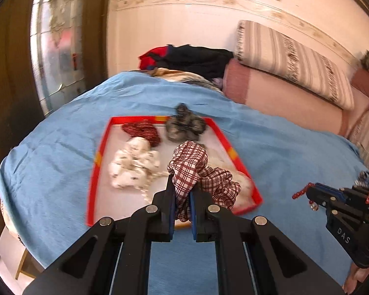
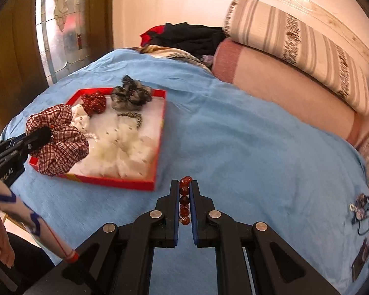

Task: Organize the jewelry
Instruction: 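Carry the gingham scrunchie and red bead bracelet over the tray with both tools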

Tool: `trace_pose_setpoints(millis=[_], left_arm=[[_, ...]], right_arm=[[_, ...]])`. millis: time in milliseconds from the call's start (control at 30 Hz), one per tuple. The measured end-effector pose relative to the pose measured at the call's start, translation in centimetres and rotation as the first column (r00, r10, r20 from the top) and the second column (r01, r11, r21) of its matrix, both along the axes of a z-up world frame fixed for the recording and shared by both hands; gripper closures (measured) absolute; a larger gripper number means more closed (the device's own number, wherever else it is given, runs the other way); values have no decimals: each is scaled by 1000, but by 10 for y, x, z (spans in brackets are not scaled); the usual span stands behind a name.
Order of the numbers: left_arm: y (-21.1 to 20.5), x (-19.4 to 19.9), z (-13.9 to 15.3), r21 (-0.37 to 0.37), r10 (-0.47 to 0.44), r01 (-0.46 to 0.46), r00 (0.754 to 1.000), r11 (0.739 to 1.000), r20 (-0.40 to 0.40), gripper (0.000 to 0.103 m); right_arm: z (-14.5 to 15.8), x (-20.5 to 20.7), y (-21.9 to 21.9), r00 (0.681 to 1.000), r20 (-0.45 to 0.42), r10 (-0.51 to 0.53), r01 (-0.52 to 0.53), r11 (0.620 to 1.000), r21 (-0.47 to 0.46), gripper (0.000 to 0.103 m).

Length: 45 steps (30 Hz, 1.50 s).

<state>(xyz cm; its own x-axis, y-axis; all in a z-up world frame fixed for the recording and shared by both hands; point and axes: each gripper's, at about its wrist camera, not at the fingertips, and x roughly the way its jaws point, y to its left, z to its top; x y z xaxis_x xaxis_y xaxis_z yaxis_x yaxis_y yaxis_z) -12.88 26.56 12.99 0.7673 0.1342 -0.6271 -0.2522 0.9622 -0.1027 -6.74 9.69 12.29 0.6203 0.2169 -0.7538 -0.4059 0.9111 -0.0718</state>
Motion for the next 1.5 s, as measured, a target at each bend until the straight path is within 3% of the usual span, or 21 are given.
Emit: trace_pose_setpoints(millis=[233, 667, 1033, 1333, 1500], left_arm=[[41, 4, -1, -14, 86, -86, 996, 996, -6, 94], [81, 30, -42, -68, 159, -165, 983, 984, -86, 94], [83, 43, -61, -55, 157, -167, 976, 984, -152, 94], [86, 47, -66, -72, 160, -174, 972, 982, -170, 94], [86, 48, -66, -74, 156, -171, 972, 982, -173, 94]], right_arm=[[5, 16, 36, 998, -7, 61, -61, 998, 21, 95], [5, 54, 96, 986, -76, 146, -135, 981, 141, 95], [-20, 79, 141, 967, -159, 200, -166, 964, 206, 94], [-36, 107, 140, 941, -258, 217, -137, 945, 296, 94], [-42, 115, 144, 942, -269, 199, -119, 951, 285, 94]])
